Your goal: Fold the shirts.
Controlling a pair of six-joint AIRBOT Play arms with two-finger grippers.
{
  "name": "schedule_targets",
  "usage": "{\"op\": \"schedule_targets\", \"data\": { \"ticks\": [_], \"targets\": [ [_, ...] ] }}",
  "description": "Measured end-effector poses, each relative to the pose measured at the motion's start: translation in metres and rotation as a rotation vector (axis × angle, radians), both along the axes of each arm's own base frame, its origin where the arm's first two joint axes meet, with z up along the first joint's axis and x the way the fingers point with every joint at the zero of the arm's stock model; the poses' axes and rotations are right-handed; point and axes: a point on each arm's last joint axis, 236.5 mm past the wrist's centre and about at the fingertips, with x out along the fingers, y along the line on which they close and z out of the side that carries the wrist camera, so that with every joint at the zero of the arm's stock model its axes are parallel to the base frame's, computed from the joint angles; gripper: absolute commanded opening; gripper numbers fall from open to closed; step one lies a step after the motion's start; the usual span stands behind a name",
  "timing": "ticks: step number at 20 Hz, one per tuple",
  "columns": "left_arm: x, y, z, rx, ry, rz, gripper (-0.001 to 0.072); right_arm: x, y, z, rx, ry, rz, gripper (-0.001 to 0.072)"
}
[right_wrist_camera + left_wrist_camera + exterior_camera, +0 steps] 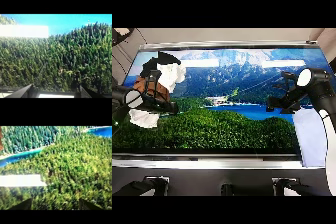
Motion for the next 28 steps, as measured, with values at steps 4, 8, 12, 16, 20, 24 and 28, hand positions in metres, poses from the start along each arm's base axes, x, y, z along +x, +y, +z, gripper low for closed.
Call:
{"op": "schedule_targets", "data": {
  "ticks": [4,8,12,16,20,24,28],
  "targets": [
    [0.022,-0.013,0.011,-0.057,-0.102,-0.006,0.072,0.003,0.0,0.0,0.001,-0.014,-0.002,0.0687],
    [0.056,-0.024,0.035,-0.113,-0.277,-0.012,0.072,0.012,0.0,0.002,0.003,-0.051,-0.007,0.0687],
    [0.106,-0.017,0.078,-0.165,-0.508,0.032,0.072,0.022,0.001,0.004,0.006,-0.094,-0.016,0.0686],
    [0.154,0.076,0.11,-0.183,-0.556,0.301,0.0648,0.03,0.001,0.005,0.011,-0.127,-0.032,0.0686],
    [0.196,0.15,0.111,-0.323,-0.516,0.55,0.0648,0.035,0.003,0.007,0.021,-0.146,-0.054,0.0686],
    [0.233,0.163,0.049,-0.489,-0.385,0.749,0.0649,0.04,0.004,0.008,0.029,-0.164,-0.065,0.0686],
    [0.261,0.135,-0.018,-0.555,-0.285,0.8,0.0651,0.042,0.005,0.009,0.038,-0.17,-0.092,0.0685]
  ]
}}
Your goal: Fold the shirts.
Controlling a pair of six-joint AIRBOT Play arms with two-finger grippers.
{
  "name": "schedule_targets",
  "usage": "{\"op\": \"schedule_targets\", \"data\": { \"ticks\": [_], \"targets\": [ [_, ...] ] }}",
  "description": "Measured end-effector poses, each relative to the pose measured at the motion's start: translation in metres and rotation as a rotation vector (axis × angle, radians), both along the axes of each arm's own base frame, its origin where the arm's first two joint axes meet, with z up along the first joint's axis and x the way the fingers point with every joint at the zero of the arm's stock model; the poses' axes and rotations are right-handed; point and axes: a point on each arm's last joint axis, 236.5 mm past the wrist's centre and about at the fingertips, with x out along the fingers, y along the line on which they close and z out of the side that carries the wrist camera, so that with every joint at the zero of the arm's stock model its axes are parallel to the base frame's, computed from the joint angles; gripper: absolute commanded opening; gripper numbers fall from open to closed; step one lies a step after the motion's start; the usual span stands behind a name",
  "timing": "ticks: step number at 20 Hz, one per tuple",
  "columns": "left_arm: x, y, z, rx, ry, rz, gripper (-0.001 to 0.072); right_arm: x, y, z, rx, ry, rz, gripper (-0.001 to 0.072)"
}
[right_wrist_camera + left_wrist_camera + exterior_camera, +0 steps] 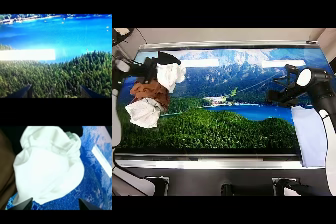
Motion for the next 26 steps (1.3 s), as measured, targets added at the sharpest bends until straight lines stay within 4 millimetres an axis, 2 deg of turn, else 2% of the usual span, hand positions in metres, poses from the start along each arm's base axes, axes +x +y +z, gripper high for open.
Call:
{"op": "schedule_targets", "data": {
  "ticks": [3,5,7,10,12,18,20,21,23,26],
  "targets": [
    [0.016,-0.012,-0.034,-0.005,0.011,0.001,0.0651,0.003,0.0,0.001,0.01,-0.006,-0.031,0.0685],
    [0.022,-0.005,-0.048,0.055,0.008,0.002,0.0651,0.003,0.0,0.001,0.016,-0.006,-0.048,0.0685],
    [0.031,-0.001,-0.048,0.142,-0.03,-0.032,0.0651,0.004,0.0,0.001,0.02,-0.007,-0.059,0.0685],
    [0.046,-0.009,-0.032,0.304,-0.124,-0.151,0.0651,0.004,0.002,0.002,0.029,-0.007,-0.068,0.0685],
    [0.05,-0.014,-0.03,0.407,-0.146,-0.228,0.0651,0.004,0.003,0.002,0.037,-0.007,-0.075,0.0685],
    [0.045,-0.005,-0.06,0.586,-0.059,-0.346,0.0638,0.004,0.006,0.002,0.055,-0.003,-0.095,0.0685],
    [0.043,-0.003,-0.072,0.602,-0.03,-0.361,0.0389,0.004,0.006,0.002,0.058,-0.001,-0.1,0.0685],
    [0.041,-0.003,-0.079,0.599,-0.014,-0.364,0.0317,0.004,0.006,0.002,0.06,0.001,-0.103,0.0685],
    [0.037,-0.003,-0.091,0.576,0.018,-0.355,0.0029,0.004,0.007,0.002,0.064,0.003,-0.106,0.0685],
    [0.034,-0.005,-0.094,0.54,0.037,-0.337,0.0025,0.003,0.008,0.002,0.068,0.006,-0.108,0.0686]
  ]
}}
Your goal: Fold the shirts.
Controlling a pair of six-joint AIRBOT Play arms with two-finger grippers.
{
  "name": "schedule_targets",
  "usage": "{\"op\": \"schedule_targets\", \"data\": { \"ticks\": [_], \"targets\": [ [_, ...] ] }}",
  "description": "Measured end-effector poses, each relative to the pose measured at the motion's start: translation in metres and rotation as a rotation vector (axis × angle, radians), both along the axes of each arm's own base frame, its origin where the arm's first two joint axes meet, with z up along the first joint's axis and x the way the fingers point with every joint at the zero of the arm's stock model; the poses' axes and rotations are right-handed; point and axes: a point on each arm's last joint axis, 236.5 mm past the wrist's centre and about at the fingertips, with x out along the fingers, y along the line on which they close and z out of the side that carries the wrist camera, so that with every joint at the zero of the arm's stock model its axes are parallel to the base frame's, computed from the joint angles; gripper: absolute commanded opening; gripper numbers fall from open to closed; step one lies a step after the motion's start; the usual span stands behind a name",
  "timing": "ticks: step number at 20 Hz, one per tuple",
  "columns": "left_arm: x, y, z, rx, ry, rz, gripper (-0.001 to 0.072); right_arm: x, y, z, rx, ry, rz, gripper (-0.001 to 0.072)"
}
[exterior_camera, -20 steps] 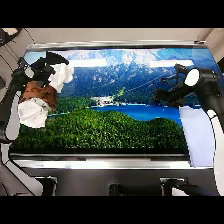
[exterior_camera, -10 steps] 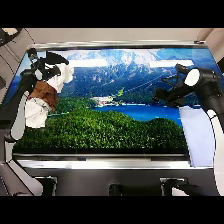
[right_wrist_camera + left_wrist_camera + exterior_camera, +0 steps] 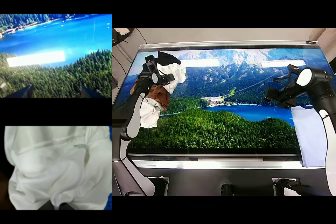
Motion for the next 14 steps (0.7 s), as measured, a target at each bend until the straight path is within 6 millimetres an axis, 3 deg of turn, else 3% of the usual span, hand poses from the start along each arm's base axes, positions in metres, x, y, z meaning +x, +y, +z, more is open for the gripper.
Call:
{"op": "schedule_targets", "data": {
  "ticks": [2,3,5,7,9,11,13,14],
  "targets": [
    [-0.001,-0.004,0.02,-0.029,-0.025,0.01,0.0025,0.001,-0.001,0.0,-0.003,-0.003,0.001,0.0685],
    [0.002,-0.007,0.045,-0.036,-0.075,0.007,0.0025,0.002,-0.002,0.001,-0.013,-0.013,0.01,0.0685],
    [0.005,-0.015,0.118,-0.042,-0.22,-0.004,0.0025,0.006,-0.008,0.009,-0.043,-0.056,0.027,0.0685],
    [-0.007,-0.031,0.221,-0.045,-0.413,-0.033,0.0025,0.012,-0.014,0.031,-0.075,-0.129,0.034,0.0685],
    [-0.041,-0.056,0.325,-0.051,-0.594,-0.079,0.0025,0.014,-0.021,0.067,-0.108,-0.228,0.034,0.0685],
    [-0.097,-0.092,0.417,-0.062,-0.742,-0.151,0.0025,0.009,-0.028,0.111,-0.136,-0.341,0.027,0.0685],
    [-0.159,-0.132,0.475,-0.096,-0.817,-0.24,0.0025,-0.005,-0.034,0.156,-0.155,-0.453,0.017,0.0684],
    [-0.188,-0.152,0.491,-0.117,-0.827,-0.29,0.0025,-0.016,-0.036,0.178,-0.16,-0.506,0.011,0.0684]
  ]
}}
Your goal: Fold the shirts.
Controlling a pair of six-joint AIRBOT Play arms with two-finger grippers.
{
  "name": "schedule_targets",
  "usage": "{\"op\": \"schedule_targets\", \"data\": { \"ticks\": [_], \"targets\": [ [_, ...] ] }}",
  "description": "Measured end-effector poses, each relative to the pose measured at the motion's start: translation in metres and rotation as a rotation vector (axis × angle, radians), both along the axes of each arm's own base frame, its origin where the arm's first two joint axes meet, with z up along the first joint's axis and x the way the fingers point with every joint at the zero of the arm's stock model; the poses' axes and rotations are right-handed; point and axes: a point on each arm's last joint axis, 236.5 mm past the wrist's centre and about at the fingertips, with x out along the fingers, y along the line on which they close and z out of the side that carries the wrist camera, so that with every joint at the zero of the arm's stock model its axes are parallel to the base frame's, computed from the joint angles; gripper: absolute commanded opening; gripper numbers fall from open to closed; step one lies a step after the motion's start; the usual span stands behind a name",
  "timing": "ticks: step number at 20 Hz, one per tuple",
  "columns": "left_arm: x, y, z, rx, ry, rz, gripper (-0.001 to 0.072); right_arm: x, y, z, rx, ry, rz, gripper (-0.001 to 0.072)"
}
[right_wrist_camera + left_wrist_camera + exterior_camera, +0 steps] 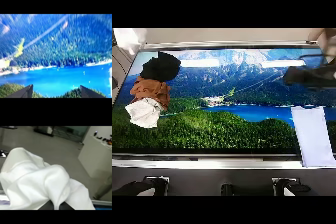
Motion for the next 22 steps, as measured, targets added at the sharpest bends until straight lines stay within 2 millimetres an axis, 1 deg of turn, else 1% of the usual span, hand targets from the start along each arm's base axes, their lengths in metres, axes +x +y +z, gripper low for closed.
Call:
{"op": "schedule_targets", "data": {
  "ticks": [1,2,3,4,5,6,8,10,12,13,14,15,16,17,18,19,20,21,22],
  "targets": [
    [-0.029,-0.022,0.008,0.002,0.008,-0.063,0.0026,-0.011,-0.002,0.018,-0.003,-0.044,-0.002,0.0684],
    [-0.053,-0.042,0.007,0.011,0.033,-0.123,0.0026,-0.025,-0.004,0.036,-0.006,-0.089,-0.004,0.0684],
    [-0.075,-0.065,-0.001,0.031,0.072,-0.193,0.0026,-0.038,-0.005,0.052,-0.008,-0.128,-0.005,0.0684],
    [-0.094,-0.087,-0.014,0.06,0.116,-0.259,0.0026,-0.052,-0.006,0.064,-0.008,-0.158,-0.007,0.0684],
    [-0.111,-0.109,-0.038,0.107,0.187,-0.328,0.0026,-0.065,-0.008,0.073,-0.009,-0.18,-0.008,0.0684],
    [-0.126,-0.13,-0.07,0.169,0.269,-0.394,0.0026,-0.077,-0.009,0.082,-0.009,-0.2,-0.009,0.0684],
    [-0.154,-0.164,-0.139,0.291,0.42,-0.502,0.0026,-0.099,-0.011,0.086,-0.014,-0.196,-0.012,0.0684],
    [-0.176,-0.193,-0.206,0.393,0.527,-0.591,0.0026,-0.115,-0.014,0.079,-0.024,-0.151,-0.018,0.0684],
    [-0.191,-0.216,-0.272,0.458,0.618,-0.652,0.0026,-0.124,-0.016,0.067,-0.034,-0.087,-0.024,0.0684],
    [-0.197,-0.223,-0.304,0.484,0.673,-0.674,0.0028,-0.127,-0.017,0.061,-0.037,-0.054,-0.025,0.0684],
    [-0.202,-0.228,-0.335,0.506,0.732,-0.689,0.012,-0.128,-0.018,0.054,-0.04,-0.021,-0.026,0.0684],
    [-0.203,-0.231,-0.355,0.519,0.77,-0.693,0.0485,-0.127,-0.018,0.047,-0.043,0.011,-0.026,0.0685],
    [-0.199,-0.231,-0.369,0.525,0.796,-0.684,0.072,-0.126,-0.018,0.04,-0.048,0.045,-0.024,0.0685],
    [-0.193,-0.229,-0.375,0.528,0.813,-0.673,0.072,-0.123,-0.018,0.033,-0.054,0.078,-0.021,0.0685],
    [-0.184,-0.225,-0.373,0.523,0.814,-0.66,0.072,-0.12,-0.018,0.025,-0.059,0.109,-0.018,0.0685],
    [-0.171,-0.22,-0.363,0.515,0.802,-0.642,0.072,-0.114,-0.018,0.017,-0.064,0.143,-0.012,0.0686],
    [-0.158,-0.209,-0.351,0.513,0.795,-0.619,0.072,-0.109,-0.017,0.009,-0.069,0.175,-0.004,0.0685],
    [-0.144,-0.195,-0.339,0.518,0.789,-0.591,0.0715,-0.103,-0.014,-0.001,-0.069,0.212,0.01,0.0685],
    [-0.132,-0.175,-0.329,0.525,0.795,-0.557,0.0715,-0.097,-0.009,-0.013,-0.063,0.255,0.036,0.0685]
  ]
}}
